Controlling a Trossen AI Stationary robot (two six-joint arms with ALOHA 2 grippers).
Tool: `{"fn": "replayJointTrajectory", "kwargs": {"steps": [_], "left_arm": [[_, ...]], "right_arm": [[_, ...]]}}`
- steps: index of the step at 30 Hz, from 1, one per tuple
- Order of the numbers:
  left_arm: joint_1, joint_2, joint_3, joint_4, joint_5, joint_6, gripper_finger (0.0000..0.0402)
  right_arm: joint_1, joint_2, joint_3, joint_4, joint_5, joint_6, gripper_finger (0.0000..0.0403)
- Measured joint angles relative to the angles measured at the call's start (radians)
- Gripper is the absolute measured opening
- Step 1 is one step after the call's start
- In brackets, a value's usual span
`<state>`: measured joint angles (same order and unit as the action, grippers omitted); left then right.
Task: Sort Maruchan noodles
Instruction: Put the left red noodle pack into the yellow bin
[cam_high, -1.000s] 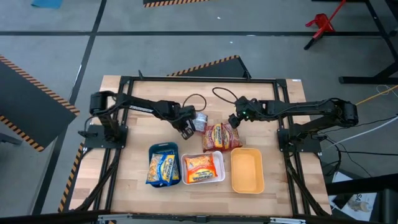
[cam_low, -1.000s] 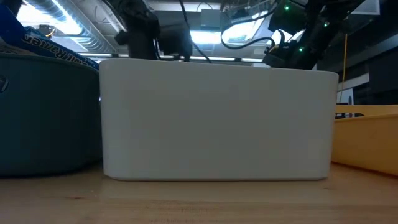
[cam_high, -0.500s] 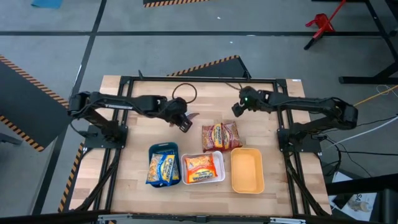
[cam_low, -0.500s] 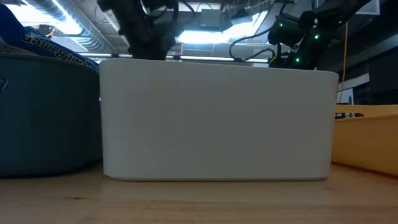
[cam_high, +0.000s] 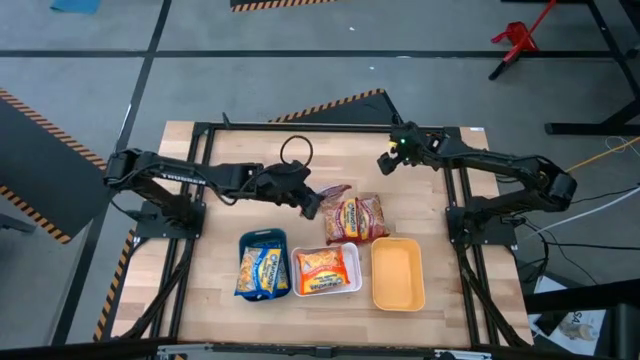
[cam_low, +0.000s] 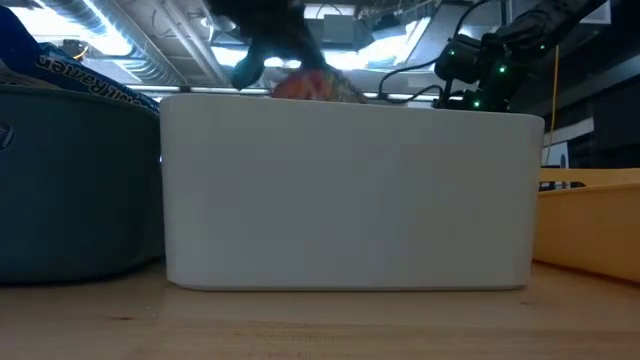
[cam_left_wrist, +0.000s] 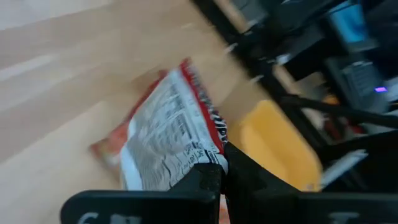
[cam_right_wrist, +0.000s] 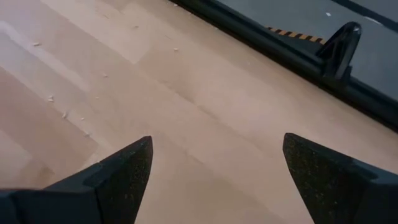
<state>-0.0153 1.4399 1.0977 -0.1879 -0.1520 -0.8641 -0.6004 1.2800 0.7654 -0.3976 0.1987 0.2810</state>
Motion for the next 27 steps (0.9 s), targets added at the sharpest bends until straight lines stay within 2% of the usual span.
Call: {"fn": "replayJointTrajectory", "kwargs": {"steps": [10, 19, 23, 27], "left_arm": [[-0.052, 0.000, 0.000, 0.241, 0.000, -0.024, 0.0000], [-0.066, 0.017, 0.001, 0.320, 0.038, -0.046, 0.0000], [-0.088, 0.067, 0.004, 0.403, 0.038, -0.069, 0.0000], [-0.106, 0.161, 0.077, 0.401, 0.060, -0.075, 0.0000]], "right_arm": [[-0.042, 0.000, 0.000, -0.009, -0.031, -0.025, 0.0346], [-0.042, 0.000, -0.003, -0.085, 0.005, -0.005, 0.0346], [-0.042, 0.000, -0.018, -0.100, 0.024, -0.005, 0.0346], [-0.042, 0.000, -0.037, -0.125, 0.035, -0.020, 0.0346]]}}
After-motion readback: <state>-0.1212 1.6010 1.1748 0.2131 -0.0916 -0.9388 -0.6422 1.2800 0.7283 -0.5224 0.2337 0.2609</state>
